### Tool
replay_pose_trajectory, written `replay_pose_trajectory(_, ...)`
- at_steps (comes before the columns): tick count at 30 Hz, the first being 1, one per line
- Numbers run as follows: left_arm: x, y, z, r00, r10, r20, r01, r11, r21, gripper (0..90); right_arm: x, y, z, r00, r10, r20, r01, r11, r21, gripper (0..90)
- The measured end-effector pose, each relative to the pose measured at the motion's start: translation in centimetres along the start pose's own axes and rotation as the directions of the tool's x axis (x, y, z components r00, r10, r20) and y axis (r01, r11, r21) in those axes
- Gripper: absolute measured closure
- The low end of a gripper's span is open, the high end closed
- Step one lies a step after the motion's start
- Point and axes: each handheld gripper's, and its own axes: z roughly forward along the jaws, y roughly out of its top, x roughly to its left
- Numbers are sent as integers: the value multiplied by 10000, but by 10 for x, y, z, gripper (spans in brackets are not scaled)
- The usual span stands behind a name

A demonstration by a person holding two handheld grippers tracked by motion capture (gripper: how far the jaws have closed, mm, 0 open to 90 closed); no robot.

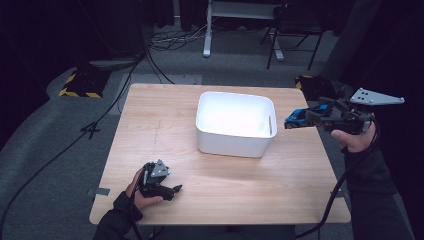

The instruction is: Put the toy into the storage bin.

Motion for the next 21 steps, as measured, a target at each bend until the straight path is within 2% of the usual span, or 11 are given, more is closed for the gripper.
replay_pose_trajectory(9,0,0,0,10000,1,-1,-1,10000,-2,163,2,15,12,9996,-236,-151,238,9997,97,249)
replay_pose_trajectory(14,0,0,0,10000,0,2,0,10000,-1,163,3,19,23,9980,-466,-417,475,9987,205,249)
replay_pose_trajectory(17,0,0,0,10000,-5,3,5,10000,-2,163,5,21,27,9976,-508,-480,522,9983,276,249)
replay_pose_trajectory(21,0,0,0,10000,-7,8,7,10000,-3,163,8,22,39,9954,-555,-784,582,9978,329,249)
